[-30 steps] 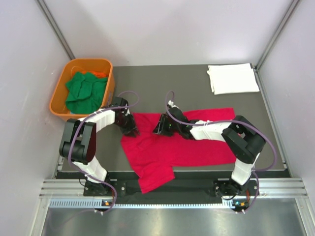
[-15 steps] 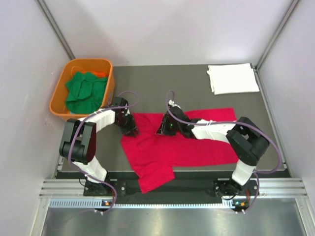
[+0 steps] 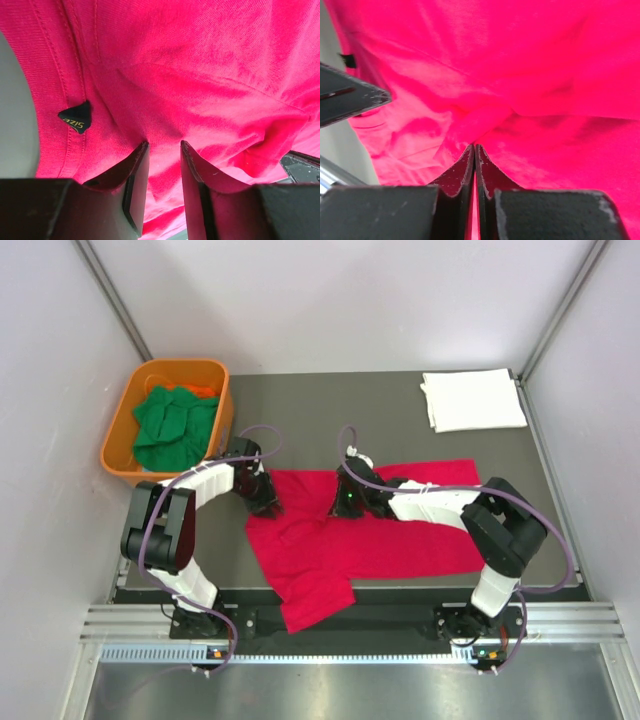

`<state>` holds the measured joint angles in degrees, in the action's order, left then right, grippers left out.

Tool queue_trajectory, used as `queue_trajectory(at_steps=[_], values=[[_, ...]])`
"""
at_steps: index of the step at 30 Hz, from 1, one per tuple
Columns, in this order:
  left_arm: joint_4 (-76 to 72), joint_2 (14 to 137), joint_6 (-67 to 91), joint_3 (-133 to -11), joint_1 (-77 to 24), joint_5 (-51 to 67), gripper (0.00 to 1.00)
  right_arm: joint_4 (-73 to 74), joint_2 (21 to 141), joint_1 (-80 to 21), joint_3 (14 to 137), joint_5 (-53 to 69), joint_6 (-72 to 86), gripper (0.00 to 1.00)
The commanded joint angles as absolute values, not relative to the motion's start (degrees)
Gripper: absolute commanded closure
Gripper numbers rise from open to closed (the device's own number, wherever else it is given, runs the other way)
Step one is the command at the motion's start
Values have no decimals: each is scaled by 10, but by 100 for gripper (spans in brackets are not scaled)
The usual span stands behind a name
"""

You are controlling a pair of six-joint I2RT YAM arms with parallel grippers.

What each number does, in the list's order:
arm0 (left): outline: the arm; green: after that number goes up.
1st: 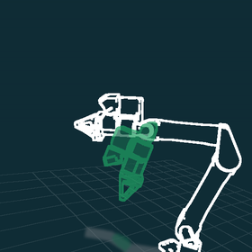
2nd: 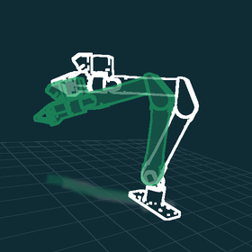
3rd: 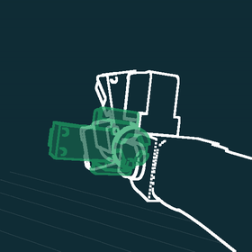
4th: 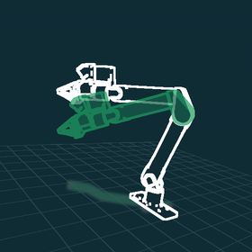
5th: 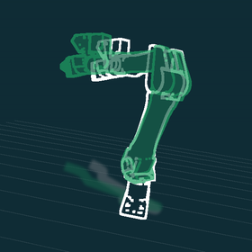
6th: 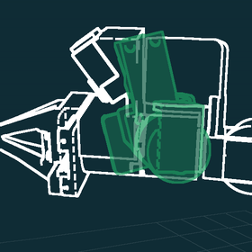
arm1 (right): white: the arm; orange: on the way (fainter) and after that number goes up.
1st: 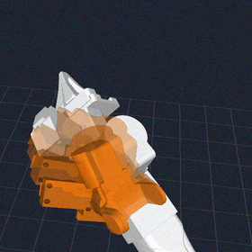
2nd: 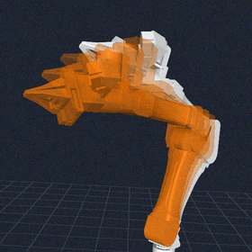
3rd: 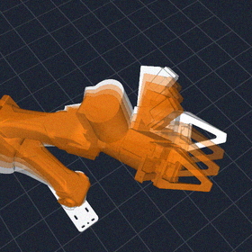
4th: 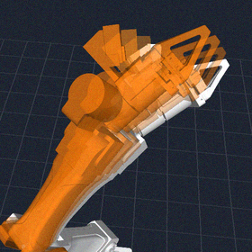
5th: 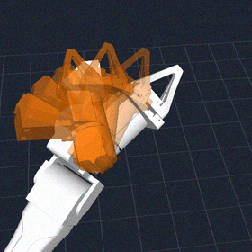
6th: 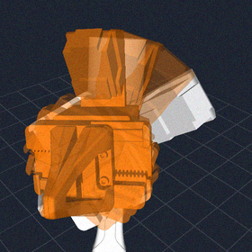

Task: Fold and stack the t-shirts
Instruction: Fold the tshirt

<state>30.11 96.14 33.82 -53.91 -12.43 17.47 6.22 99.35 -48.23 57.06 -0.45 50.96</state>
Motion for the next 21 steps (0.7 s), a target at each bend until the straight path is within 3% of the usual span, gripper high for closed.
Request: queue_trajectory(at_steps=[1,7,9,21], values=[[299,962,328,-546,-125,121,63,102,970,-483,595,-41,498,100],[317,979,311,-559,-125,77,62,68,956,-484,572,-16,497,100],[310,976,315,-556,-126,84,62,55,957,-488,558,-8,511,92],[312,970,314,-556,-127,90,62,31,983,-497,549,10,572,71]])
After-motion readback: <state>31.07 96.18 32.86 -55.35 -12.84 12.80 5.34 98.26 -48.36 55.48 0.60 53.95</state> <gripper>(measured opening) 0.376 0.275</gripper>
